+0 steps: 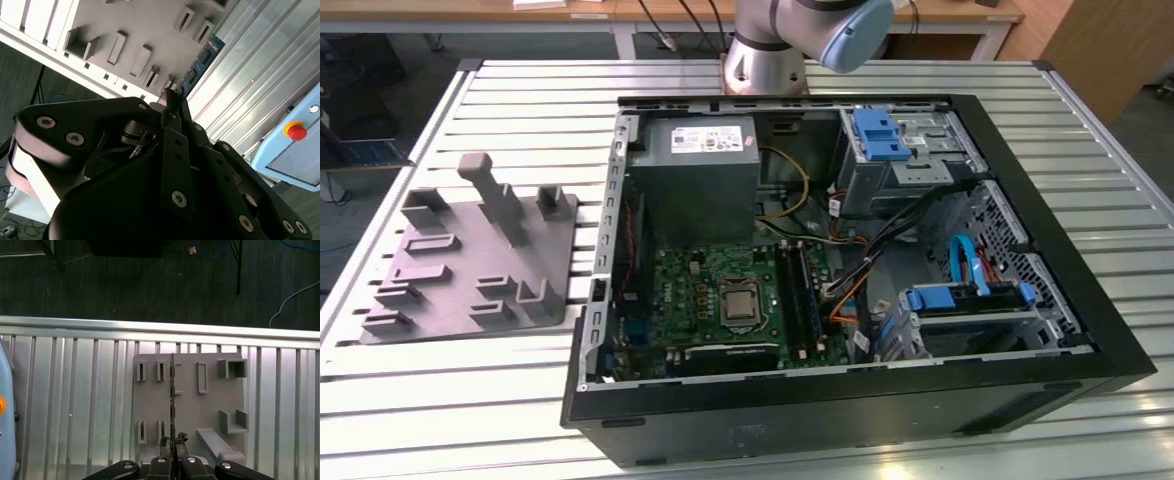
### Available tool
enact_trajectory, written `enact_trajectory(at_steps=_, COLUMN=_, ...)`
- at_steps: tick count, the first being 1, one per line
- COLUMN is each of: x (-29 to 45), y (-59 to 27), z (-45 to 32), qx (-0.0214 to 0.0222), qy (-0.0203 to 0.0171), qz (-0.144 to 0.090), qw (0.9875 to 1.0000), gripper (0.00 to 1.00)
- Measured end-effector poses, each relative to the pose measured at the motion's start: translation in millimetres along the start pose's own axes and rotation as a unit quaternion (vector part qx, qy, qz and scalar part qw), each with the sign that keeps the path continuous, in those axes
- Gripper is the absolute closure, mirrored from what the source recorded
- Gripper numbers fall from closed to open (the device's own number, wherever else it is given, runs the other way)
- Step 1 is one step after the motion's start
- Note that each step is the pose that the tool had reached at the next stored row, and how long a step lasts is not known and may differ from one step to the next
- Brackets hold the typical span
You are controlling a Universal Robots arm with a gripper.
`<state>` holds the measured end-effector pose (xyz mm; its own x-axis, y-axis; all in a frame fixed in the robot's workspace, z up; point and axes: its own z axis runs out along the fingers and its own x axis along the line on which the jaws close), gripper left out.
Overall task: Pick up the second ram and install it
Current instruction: 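Pick up the second ram and move it above second insertion slot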
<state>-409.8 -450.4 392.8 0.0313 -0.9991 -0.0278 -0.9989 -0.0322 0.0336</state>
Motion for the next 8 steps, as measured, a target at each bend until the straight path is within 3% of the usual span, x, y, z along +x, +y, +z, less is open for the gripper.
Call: enact_trajectory(at_steps=8, x=-0.1, y=0.2, z=-4.6, qx=0.0000, qy=0.0000, qz=0.000, qw=1.0000, gripper=0.86)
